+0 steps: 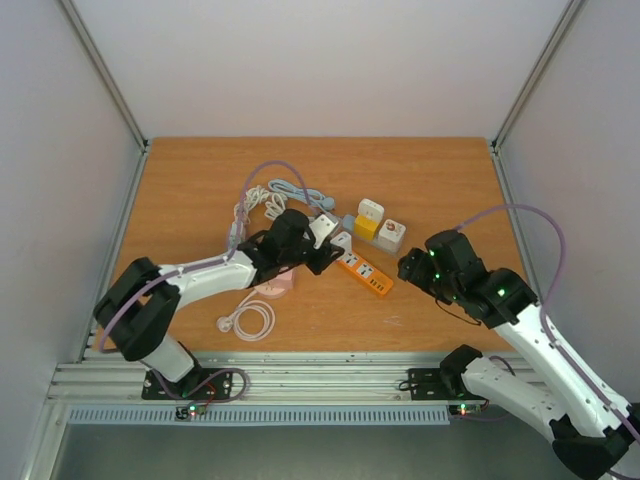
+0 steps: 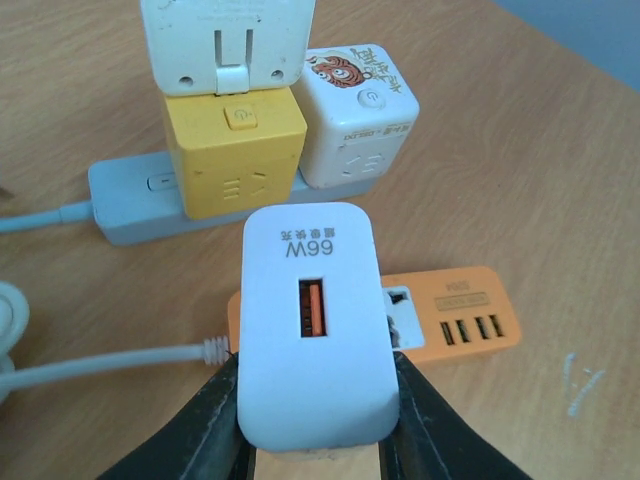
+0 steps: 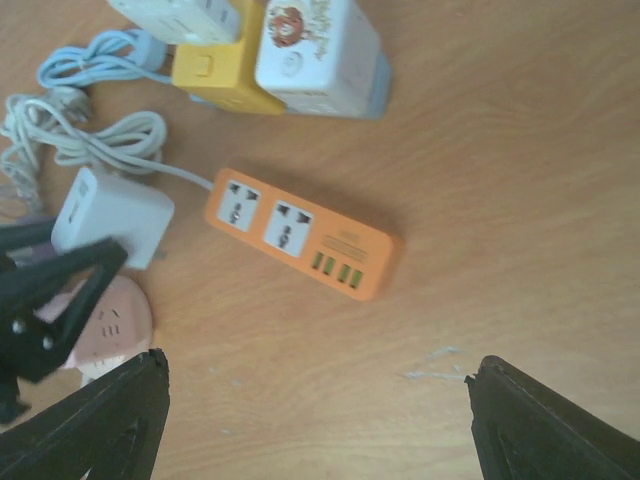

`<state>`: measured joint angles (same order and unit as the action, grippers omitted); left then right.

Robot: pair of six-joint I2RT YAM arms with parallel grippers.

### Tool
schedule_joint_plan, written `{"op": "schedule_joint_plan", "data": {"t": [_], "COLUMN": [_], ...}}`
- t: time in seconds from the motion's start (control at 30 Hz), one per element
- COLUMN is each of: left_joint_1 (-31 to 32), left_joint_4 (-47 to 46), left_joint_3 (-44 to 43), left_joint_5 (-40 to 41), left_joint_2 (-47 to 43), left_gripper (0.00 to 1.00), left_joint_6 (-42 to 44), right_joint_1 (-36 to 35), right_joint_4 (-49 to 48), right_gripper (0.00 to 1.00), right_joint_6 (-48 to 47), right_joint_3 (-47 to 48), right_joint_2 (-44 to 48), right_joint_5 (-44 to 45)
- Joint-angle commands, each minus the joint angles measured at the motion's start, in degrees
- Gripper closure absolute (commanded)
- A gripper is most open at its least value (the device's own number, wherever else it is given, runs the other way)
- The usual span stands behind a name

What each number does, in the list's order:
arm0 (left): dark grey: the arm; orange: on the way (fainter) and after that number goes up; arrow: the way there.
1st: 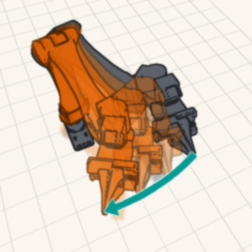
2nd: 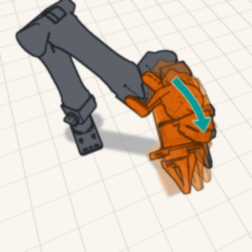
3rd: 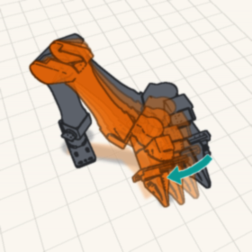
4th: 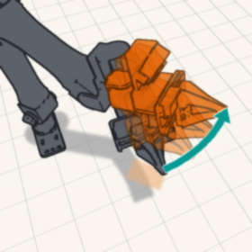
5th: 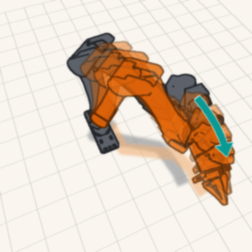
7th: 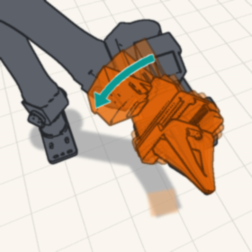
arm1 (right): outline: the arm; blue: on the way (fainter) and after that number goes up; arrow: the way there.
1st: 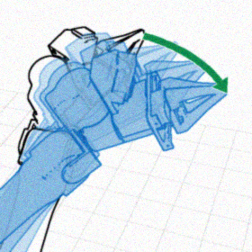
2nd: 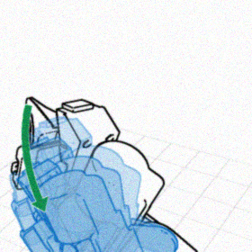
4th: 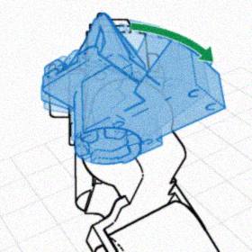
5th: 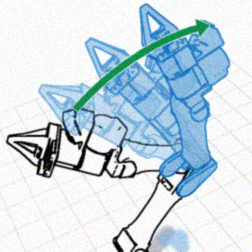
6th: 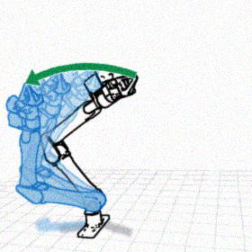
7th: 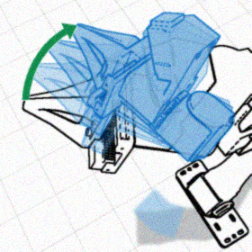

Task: Insert the plug

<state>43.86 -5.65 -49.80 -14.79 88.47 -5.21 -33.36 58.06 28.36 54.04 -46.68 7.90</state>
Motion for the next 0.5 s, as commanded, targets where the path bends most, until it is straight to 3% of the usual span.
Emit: {"op": "schedule_joint_plan", "data": {"t": [0.0, 0.47], "left_joint_1": [0.35, 2.01], "left_joint_4": [-8.16, -15.78], "left_joint_3": [-3.19, -5.74], "left_joint_5": [0.00, 1.45], "left_joint_2": [4.79, 14.28], "left_gripper": [1.00, 1.00], "left_joint_6": [6.73, 7.11], "right_joint_1": [0.31, 0.31], "right_joint_4": [8.68, 4.79], "right_gripper": [0.18, 0.17], "right_joint_6": [1.10, 2.69], "right_joint_3": [-0.51, -6.54], "right_joint_2": [4.29, 6.21], "right_joint_5": [1.67, -3.51]}}
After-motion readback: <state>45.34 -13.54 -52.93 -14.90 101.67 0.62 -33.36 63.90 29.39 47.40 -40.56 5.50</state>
